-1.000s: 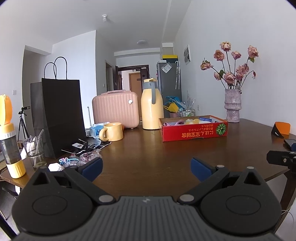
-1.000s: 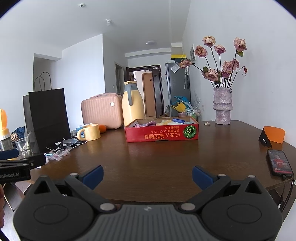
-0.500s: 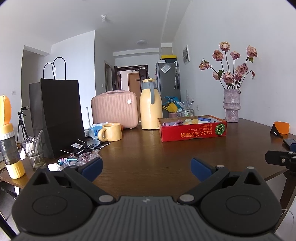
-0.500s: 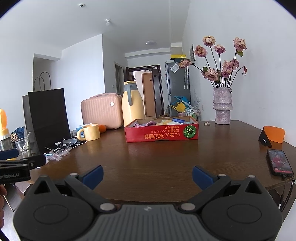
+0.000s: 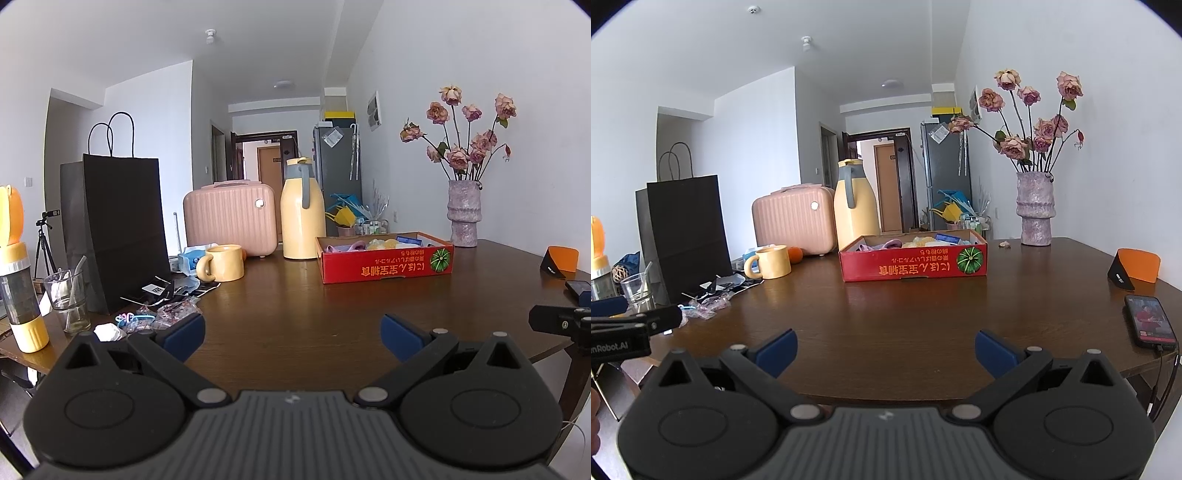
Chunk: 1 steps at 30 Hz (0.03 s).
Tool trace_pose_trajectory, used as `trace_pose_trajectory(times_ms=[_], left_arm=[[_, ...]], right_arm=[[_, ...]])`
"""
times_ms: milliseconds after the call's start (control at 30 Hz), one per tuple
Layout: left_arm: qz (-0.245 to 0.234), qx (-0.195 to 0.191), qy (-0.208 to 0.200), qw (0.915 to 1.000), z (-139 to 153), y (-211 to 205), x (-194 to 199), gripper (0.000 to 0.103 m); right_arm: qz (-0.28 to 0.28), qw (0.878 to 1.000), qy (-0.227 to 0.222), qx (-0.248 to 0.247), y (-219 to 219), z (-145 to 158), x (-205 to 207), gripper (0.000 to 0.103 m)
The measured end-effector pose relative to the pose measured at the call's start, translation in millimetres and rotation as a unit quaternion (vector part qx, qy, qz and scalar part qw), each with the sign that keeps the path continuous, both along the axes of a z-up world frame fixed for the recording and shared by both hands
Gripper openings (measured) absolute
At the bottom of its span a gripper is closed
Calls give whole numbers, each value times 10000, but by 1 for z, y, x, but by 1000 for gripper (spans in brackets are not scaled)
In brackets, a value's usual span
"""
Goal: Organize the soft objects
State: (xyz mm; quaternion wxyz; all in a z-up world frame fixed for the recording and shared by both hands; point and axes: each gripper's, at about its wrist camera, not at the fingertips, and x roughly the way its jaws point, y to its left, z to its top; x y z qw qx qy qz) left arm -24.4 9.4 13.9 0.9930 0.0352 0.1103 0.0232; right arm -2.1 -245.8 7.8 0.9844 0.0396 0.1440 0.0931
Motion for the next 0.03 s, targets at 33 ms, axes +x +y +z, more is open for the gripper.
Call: trace_pose_trajectory(times_ms=[33], left_arm=[[1, 0, -12, 10000, 0, 0, 0, 103]], right_arm=[[-6, 10000, -21, -23, 0, 0, 1, 103]])
